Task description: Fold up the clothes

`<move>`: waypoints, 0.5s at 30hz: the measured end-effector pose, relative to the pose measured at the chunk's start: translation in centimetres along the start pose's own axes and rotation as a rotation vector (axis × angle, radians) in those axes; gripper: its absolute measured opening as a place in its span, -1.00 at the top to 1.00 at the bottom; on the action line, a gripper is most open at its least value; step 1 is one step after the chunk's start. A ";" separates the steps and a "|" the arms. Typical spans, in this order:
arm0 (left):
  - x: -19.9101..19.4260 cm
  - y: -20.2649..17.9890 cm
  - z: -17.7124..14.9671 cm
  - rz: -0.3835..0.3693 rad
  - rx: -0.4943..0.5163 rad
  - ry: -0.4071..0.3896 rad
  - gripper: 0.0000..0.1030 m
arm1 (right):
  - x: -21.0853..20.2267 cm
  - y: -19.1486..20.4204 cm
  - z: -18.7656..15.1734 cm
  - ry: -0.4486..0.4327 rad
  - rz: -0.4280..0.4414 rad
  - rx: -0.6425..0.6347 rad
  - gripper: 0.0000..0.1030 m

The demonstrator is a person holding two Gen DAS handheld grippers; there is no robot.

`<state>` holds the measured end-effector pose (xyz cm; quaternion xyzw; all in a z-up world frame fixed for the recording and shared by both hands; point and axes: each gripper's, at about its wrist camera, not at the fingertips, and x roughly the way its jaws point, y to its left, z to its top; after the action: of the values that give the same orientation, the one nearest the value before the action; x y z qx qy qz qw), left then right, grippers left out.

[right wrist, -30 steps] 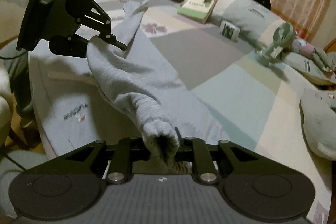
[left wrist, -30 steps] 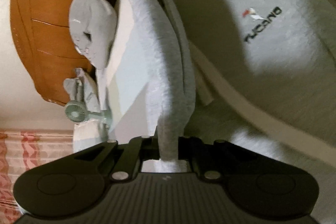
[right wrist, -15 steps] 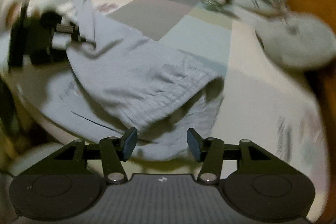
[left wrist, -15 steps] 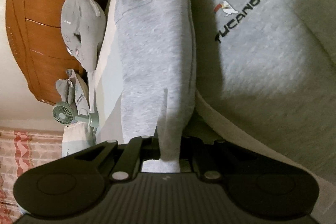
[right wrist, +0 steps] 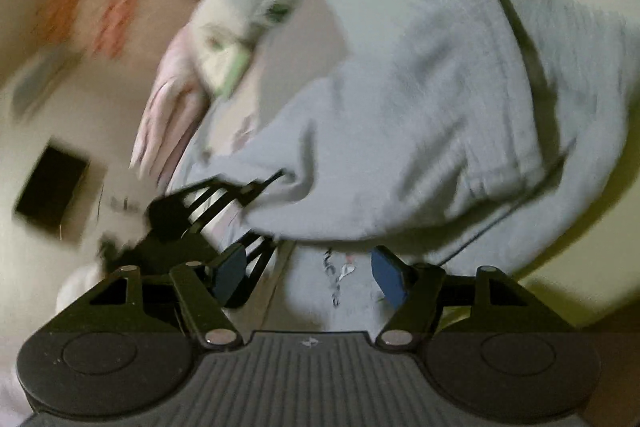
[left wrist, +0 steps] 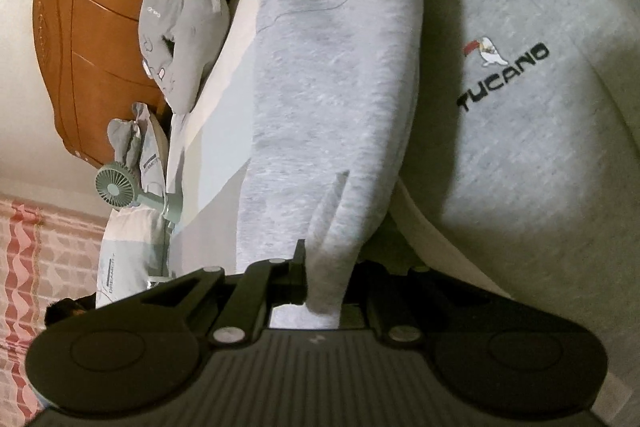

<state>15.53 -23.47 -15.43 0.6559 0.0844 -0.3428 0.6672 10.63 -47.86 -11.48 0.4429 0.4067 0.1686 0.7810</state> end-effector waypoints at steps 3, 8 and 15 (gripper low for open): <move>-0.1 -0.5 -0.2 0.006 0.009 -0.002 0.88 | 0.2 -0.8 -0.1 -0.114 -0.055 0.064 -0.43; 0.1 -1.2 -0.4 0.017 0.007 -0.004 0.84 | -0.8 -1.7 0.2 -0.265 -0.118 0.097 -0.42; -0.3 -1.0 -2.0 0.095 0.048 -0.015 0.32 | -0.5 -3.9 -0.2 -0.303 -0.118 0.135 0.29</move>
<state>15.40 -21.40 -16.38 0.6723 0.0402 -0.3176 0.6675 9.77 -50.21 -14.58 0.4901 0.3203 0.0260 0.8103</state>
